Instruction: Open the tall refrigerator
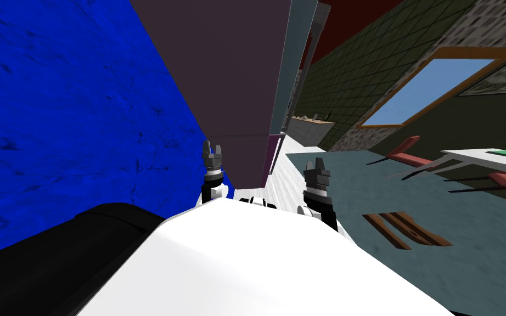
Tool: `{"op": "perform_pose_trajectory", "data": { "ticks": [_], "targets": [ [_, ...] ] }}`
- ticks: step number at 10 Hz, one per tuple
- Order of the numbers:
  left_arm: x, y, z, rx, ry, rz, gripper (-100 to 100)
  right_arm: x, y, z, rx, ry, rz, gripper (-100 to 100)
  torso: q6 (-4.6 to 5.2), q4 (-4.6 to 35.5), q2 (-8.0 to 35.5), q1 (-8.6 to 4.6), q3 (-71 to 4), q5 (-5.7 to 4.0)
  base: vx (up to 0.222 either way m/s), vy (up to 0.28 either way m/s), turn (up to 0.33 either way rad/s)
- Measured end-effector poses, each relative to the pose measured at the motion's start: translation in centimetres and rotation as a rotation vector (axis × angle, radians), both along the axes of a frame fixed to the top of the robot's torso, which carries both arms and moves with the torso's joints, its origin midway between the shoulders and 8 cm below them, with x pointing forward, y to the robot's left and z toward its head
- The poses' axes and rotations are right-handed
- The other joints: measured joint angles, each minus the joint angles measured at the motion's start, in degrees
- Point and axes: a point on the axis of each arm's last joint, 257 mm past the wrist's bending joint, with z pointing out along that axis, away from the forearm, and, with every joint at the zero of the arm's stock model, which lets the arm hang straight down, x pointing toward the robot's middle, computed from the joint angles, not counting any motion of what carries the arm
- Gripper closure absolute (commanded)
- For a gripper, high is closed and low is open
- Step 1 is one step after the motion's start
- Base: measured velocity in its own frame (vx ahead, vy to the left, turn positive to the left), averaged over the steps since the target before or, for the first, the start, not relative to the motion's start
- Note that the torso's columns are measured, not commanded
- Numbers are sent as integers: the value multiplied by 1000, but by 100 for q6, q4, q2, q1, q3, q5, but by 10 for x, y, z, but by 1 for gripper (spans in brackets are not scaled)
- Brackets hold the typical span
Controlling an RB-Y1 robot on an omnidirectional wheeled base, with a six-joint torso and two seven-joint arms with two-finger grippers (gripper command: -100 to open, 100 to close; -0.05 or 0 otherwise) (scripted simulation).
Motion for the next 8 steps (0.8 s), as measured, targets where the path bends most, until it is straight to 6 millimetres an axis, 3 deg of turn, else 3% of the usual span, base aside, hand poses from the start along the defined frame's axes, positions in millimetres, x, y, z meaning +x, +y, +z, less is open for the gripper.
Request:
{"op": "perform_pose_trajectory", "data": {
  "ticks": [2,8],
  "targets": [
    [2,-4,2,37,10,-20,-100,0,0,0,0,1,0,0,0,243,240,-6,-511,-2,31,-42,52],
    [22,-10,13,110,69,-74,-100,0,0,0,0,1,0,0,0,267,264,-3,-540,-1,61,-92,95]
  ]
}}
